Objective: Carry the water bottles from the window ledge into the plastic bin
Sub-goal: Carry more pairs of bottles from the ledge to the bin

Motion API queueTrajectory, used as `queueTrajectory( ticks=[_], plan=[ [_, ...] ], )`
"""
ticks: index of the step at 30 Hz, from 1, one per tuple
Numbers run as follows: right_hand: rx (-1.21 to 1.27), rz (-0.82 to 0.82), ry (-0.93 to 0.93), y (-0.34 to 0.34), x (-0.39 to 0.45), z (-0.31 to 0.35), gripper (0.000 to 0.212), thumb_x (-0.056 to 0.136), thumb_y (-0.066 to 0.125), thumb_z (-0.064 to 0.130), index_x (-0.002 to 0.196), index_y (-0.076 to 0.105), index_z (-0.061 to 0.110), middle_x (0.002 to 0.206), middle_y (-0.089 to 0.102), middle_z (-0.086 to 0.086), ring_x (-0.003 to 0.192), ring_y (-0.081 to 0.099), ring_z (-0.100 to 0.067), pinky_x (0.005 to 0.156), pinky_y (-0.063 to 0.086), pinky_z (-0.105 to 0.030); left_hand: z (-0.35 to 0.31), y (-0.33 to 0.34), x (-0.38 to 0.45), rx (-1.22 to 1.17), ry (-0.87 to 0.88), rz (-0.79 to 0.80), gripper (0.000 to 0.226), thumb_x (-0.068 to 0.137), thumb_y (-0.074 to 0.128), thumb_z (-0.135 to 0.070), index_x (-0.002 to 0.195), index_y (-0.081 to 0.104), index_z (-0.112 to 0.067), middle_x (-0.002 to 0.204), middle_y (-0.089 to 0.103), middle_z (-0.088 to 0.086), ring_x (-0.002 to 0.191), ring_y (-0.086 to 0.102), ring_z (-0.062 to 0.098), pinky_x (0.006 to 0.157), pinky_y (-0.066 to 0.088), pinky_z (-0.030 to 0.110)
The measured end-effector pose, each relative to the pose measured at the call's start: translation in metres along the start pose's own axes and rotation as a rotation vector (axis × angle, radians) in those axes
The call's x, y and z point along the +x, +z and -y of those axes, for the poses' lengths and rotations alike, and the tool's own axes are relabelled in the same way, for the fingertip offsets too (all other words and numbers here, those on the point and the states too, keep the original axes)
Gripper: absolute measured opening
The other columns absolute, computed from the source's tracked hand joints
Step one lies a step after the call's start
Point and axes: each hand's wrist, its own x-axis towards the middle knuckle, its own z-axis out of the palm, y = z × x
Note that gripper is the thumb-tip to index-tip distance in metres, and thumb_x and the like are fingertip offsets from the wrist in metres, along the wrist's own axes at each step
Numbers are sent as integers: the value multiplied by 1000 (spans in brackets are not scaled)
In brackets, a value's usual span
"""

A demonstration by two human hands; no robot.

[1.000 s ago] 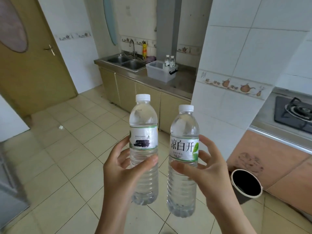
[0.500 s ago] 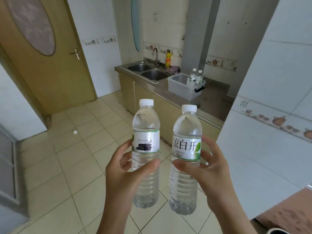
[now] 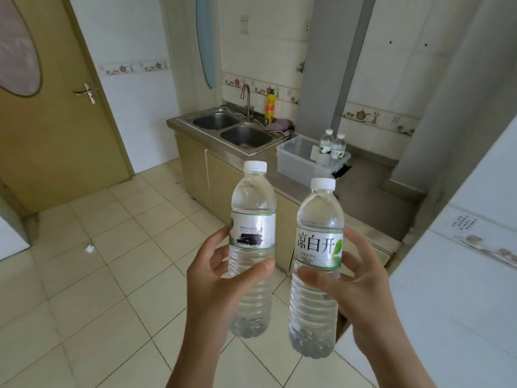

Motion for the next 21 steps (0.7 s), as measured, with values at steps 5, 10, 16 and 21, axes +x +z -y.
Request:
queueTrajectory(
  ticks=[5, 10, 16, 21],
  plan=[
    [-9, -65, -8, 42, 67, 6, 80, 49, 92, 8, 112, 59, 43, 97, 73, 2, 93, 70, -21, 76, 59, -44, -9, -1, 90, 37, 11, 85, 73, 40, 91, -35, 107, 66, -48, 103, 76, -8, 98, 71, 8, 84, 55, 32],
    [-1, -87, -1, 63, 125, 6, 79, 51, 90, 5, 114, 58, 39, 96, 74, 4, 89, 70, -13, 68, 57, -31, -6, 8, 155, 62, 23, 107, 72, 40, 91, -39, 107, 65, -50, 106, 76, -11, 110, 67, 13, 101, 50, 47],
    [-9, -139, 5, 67, 206, -10, 76, 51, 89, -1, 111, 60, 36, 93, 74, 2, 89, 70, -15, 67, 56, -31, 9, 41, 233, 72, -1, 114, 76, 40, 91, -41, 110, 64, -50, 110, 74, -7, 113, 66, 16, 102, 49, 50],
    [24, -161, 20, 54, 288, -21, 78, 53, 88, -2, 116, 57, 30, 98, 71, 5, 85, 67, 1, 65, 51, -24, 21, 87, 299, 72, -21, 152, 78, 44, 94, -33, 116, 65, -39, 109, 75, -4, 106, 70, 15, 96, 53, 44]
  ],
)
